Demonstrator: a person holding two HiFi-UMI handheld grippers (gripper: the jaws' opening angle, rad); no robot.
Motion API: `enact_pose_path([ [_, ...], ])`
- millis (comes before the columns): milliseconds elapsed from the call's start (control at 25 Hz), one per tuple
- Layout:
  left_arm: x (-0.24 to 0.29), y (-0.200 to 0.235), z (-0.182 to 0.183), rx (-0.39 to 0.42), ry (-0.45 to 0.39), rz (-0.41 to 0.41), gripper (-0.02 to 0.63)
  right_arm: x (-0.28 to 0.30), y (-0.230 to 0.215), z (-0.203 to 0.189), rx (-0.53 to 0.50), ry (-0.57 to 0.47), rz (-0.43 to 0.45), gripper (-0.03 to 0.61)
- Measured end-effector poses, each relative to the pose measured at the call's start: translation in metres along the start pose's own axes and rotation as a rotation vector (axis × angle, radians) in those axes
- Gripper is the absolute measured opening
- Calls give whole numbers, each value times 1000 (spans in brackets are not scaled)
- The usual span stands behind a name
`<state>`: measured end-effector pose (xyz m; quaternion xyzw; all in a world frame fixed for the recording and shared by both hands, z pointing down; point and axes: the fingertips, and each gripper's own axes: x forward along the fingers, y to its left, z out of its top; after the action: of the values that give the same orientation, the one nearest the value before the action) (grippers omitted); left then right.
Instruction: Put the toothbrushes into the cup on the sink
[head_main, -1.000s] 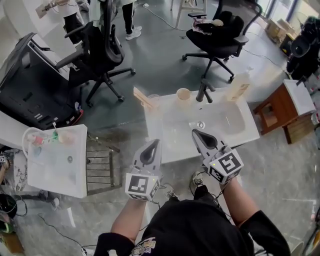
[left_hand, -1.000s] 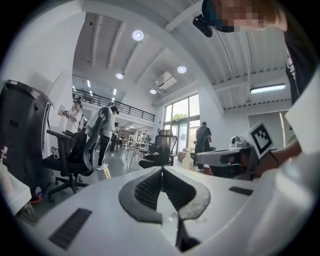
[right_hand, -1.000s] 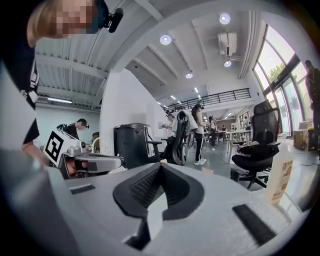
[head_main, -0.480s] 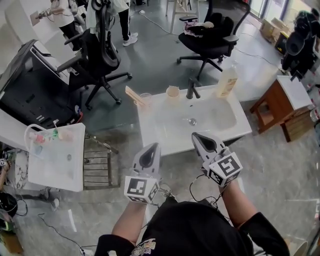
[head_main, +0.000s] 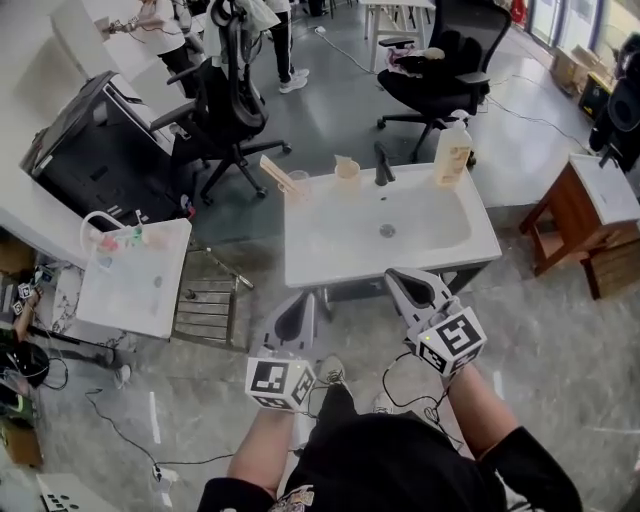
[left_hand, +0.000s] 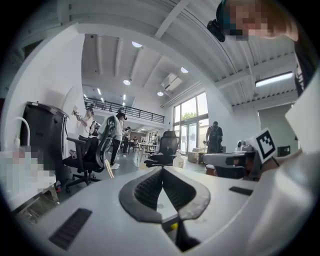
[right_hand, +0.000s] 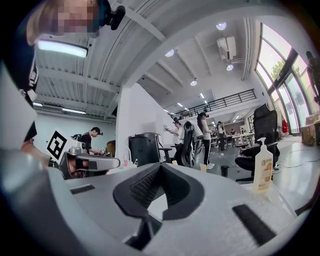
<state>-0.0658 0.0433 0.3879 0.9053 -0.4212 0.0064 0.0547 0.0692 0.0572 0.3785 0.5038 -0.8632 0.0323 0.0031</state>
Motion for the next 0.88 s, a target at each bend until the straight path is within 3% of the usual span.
enact_pose_path([
  [360, -59, 2, 5, 3, -2, 78, 6, -16, 47, -13, 37, 4, 65, 6],
  [880, -108, 40, 14, -25, -27, -49, 6, -6, 114, -8, 36, -5, -62, 5],
])
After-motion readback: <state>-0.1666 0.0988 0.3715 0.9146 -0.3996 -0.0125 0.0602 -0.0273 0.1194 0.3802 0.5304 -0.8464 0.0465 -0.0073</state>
